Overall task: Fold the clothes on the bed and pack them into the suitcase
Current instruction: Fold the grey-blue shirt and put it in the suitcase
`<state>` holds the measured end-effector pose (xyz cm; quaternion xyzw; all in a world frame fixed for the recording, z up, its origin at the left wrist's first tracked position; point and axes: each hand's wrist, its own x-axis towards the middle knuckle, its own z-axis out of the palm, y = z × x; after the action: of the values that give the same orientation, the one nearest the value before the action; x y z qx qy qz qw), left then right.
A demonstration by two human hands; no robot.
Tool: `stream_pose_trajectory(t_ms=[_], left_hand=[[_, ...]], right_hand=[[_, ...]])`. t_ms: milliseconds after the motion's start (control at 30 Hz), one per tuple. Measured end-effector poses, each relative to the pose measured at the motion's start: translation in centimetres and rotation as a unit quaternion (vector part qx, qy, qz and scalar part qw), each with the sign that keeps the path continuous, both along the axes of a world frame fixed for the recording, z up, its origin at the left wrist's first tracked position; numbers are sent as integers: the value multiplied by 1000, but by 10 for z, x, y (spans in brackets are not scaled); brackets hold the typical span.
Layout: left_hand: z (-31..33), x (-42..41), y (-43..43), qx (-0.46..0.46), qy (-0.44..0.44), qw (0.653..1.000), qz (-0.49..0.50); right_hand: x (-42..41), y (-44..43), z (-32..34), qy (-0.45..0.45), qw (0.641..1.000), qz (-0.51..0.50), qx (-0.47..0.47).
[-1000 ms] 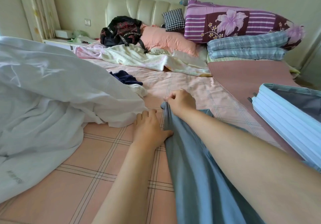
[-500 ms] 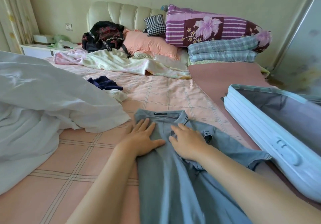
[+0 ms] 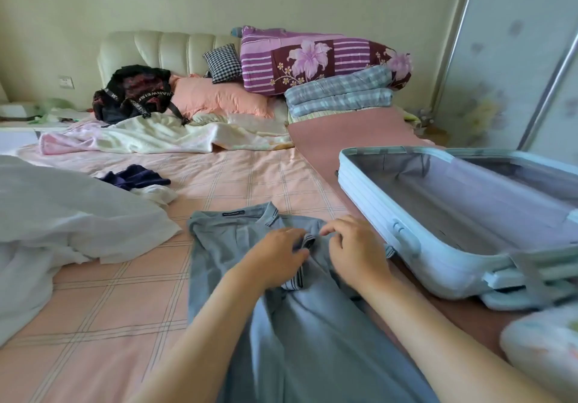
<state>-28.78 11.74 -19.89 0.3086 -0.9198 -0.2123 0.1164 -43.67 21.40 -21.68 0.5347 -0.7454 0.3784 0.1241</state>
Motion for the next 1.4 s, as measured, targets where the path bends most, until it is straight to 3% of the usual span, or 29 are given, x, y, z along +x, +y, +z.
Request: stream_pose_trajectory(t_ms=[100,167,300,433,533,633,700,767,867,1000,1133,1233,1300,1400], left_hand=[[-7,-28,35,-3,25,999,-28],[-13,-43,52,14,45,998,-43],[-27,-58,75,-87,-60,992,-66],[-30,-58,74,-123,-40,992,-9],[-22,-52,67,-138,36,989,43],[1,-33,63,-26,138,982,124],[20,-18,55,51,168,970,168],[32,2,39,83,194,954,212],[34,45,16,107,193,934,280],[14,94,-7,109,67,938,324],[5,95,-14,149,83,918,359],[-1,94,-15,72,50,946,312],[-2,102,-28,20,29,952,305],[4,113,-45,29,-23,950,309]], right_hand=[[-23,35,9,-11,994,-59,91],[-31,53,9,28,979,-63,193],[-32,71,-3,82,932,-47,349],[-41,64,-16,59,949,-36,307],[-40,50,-19,36,965,-25,259],[-30,31,-7,-54,993,20,101],[-15,17,7,-98,991,91,0],[7,8,23,-128,978,159,-37],[36,-3,38,-139,975,175,2],[45,-22,23,-164,965,153,134],[56,-30,0,-71,948,157,268],[64,-36,1,-29,937,169,305],[66,-41,-3,14,931,139,338],[65,-48,-16,61,919,46,388]])
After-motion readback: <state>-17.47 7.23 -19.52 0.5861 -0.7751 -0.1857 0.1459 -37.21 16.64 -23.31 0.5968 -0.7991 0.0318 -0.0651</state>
